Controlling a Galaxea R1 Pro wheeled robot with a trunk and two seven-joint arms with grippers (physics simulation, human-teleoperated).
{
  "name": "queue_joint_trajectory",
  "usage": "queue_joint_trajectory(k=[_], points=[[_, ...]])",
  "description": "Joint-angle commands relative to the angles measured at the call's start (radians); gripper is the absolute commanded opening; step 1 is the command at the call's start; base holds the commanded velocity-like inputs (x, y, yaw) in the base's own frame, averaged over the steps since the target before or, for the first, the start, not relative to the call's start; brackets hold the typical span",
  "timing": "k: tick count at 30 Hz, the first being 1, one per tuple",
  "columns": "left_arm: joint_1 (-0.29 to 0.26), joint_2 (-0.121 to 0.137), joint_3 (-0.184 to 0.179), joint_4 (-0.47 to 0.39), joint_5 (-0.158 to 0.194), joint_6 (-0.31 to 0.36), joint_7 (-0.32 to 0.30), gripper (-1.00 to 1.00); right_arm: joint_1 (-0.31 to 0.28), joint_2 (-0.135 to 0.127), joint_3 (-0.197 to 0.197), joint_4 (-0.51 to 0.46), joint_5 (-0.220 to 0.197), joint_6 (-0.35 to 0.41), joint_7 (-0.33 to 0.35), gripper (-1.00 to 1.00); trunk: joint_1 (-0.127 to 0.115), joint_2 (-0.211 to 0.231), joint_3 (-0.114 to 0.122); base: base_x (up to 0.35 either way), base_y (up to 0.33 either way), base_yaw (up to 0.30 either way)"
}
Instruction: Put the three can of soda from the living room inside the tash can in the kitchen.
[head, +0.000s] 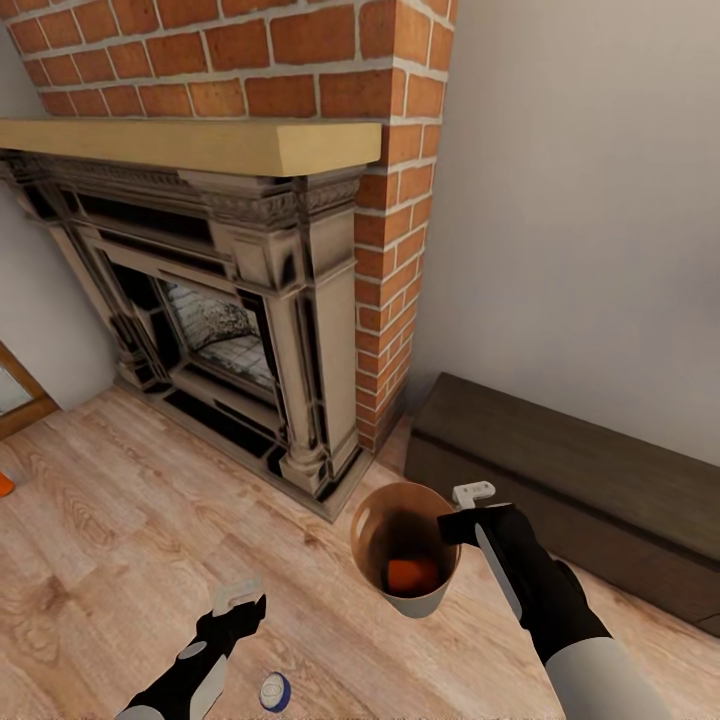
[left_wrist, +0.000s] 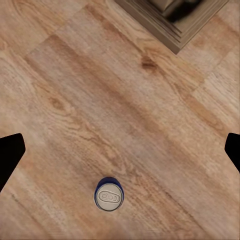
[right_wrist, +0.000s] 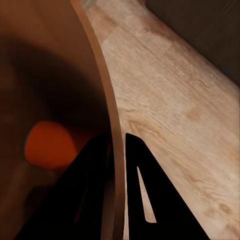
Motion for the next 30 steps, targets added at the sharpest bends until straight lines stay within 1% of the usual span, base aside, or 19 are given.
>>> queue_joint_trajectory(k=[1,4,11,21,26,30], points=[[0.0,0.0,0.0,0.0,0.0,0.0,0.0,1.0,0.0,0.0,0.0,0.0,-0.013,0.0,0.005,-1.0,0.0,0.0,-0.002,0.0,0.0,0.0],[0.0,0.0,-0.001,0.0,0.0,0.0,-0.001,1.0,0.0,0.0,0.0,0.0,-0.013,0.0,0.005,-1.0,0.0,0.0,-0.006,0.059,0.0,0.0],[0.0,0.0,-0.002,0.0,0.0,0.0,-0.002,1.0,0.0,0.0,0.001,0.0,-0.013,0.0,0.005,-1.0,0.0,0.0,-0.01,0.2,0.0,0.0],[0.0,0.0,-0.003,0.0,0.0,0.0,-0.002,1.0,0.0,0.0,0.001,0.0,-0.013,0.0,0.005,-1.0,0.0,0.0,-0.019,0.027,0.0,0.0],[0.0,0.0,-0.003,0.0,0.0,0.0,-0.002,1.0,0.0,0.0,0.001,0.0,-0.013,0.0,0.005,-1.0,0.0,0.0,-0.027,0.001,0.0,0.0],[0.0,0.0,-0.003,0.0,0.0,0.0,-0.002,1.0,0.0,0.0,0.001,0.0,-0.013,0.0,0.005,-1.0,0.015,-0.028,-0.045,0.0,0.0,0.0]])
